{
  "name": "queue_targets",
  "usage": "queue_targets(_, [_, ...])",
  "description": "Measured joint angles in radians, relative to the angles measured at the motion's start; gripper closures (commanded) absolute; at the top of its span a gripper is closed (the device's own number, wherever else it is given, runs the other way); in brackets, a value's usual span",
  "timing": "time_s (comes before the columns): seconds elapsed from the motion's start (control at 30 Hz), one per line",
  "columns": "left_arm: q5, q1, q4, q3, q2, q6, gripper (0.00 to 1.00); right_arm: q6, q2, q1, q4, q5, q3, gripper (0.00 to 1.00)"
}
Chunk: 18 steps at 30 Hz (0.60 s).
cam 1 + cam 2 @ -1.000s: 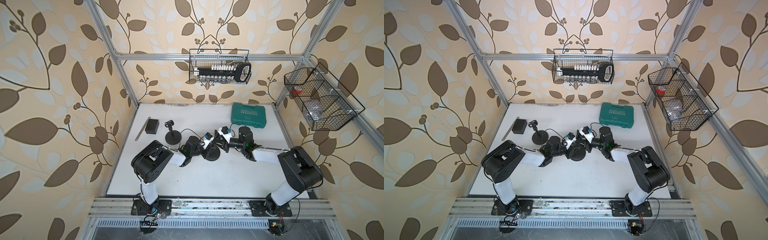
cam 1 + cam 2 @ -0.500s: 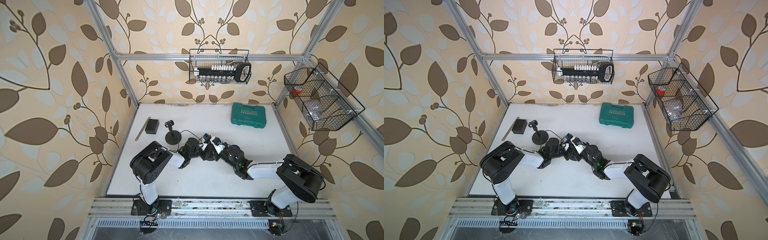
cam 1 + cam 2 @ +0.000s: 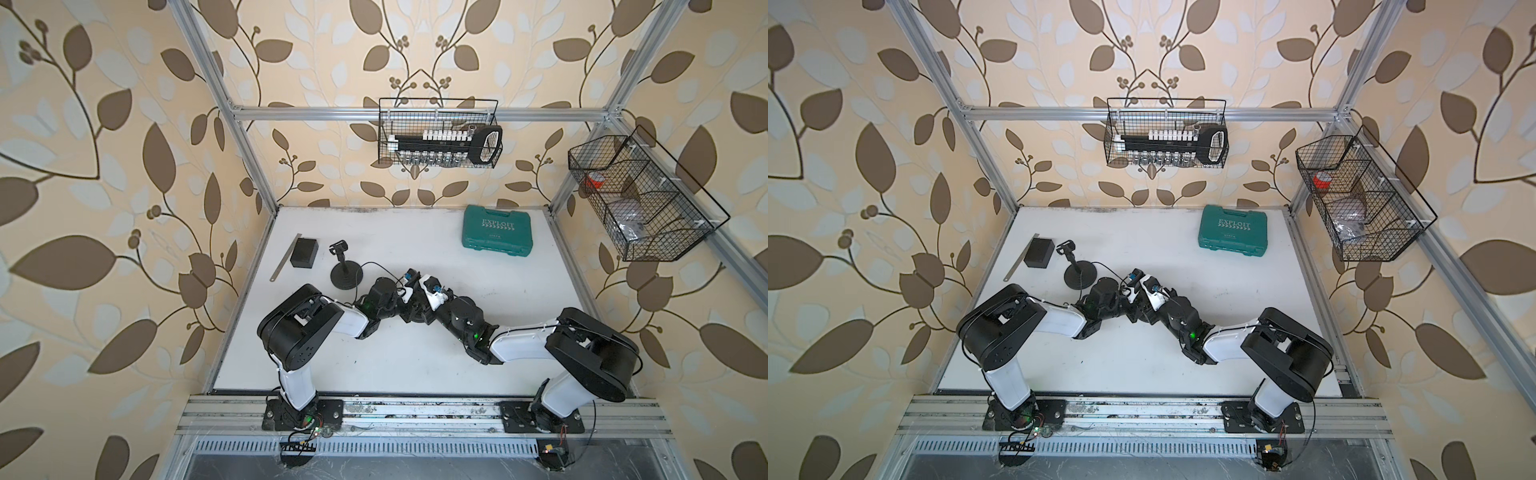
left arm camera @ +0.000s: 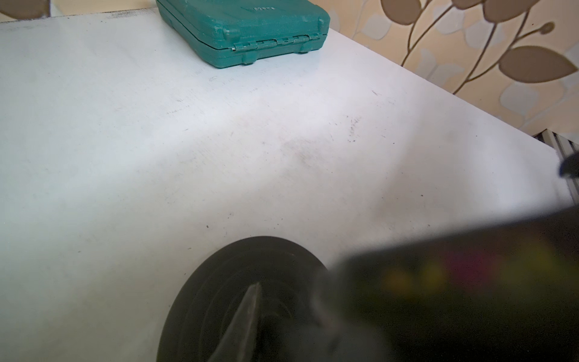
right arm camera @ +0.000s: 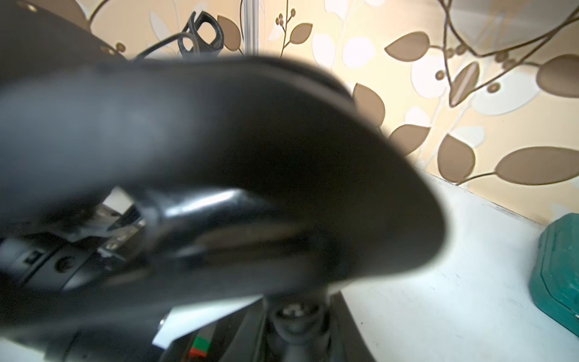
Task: Assemble a microphone stand
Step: Screw the microphone stand pole into the microphone stand base.
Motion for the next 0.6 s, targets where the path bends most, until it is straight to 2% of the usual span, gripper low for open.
queue_targets(0.1, [-0.003, 0.000, 0.000, 0.000, 0.000, -0.005, 0.66, 0.006, 0.000, -0.017, 0.003, -0.040, -0.001, 1.00])
queue_targets(0.23, [-0.009, 0.001, 0.009, 0.002, 0.000, -0.003, 0.52, 0.048, -0.003, -0.060, 0.013, -0.096, -0.006, 1.00])
queue_targets(0.33, [-0.013, 0.003, 0.011, 0.002, 0.000, -0.005, 0.49, 0.071, -0.010, -0.084, 0.021, -0.135, -0.017, 1.00])
queue_targets(0.43, [-0.013, 0.003, 0.011, 0.002, 0.000, -0.005, 0.51, 0.082, -0.021, -0.100, 0.021, -0.166, -0.027, 1.00])
queue_targets(0.6, [-0.006, 0.003, 0.011, 0.001, -0.002, -0.005, 0.68, 0.089, -0.025, -0.115, 0.015, -0.199, -0.028, 1.00])
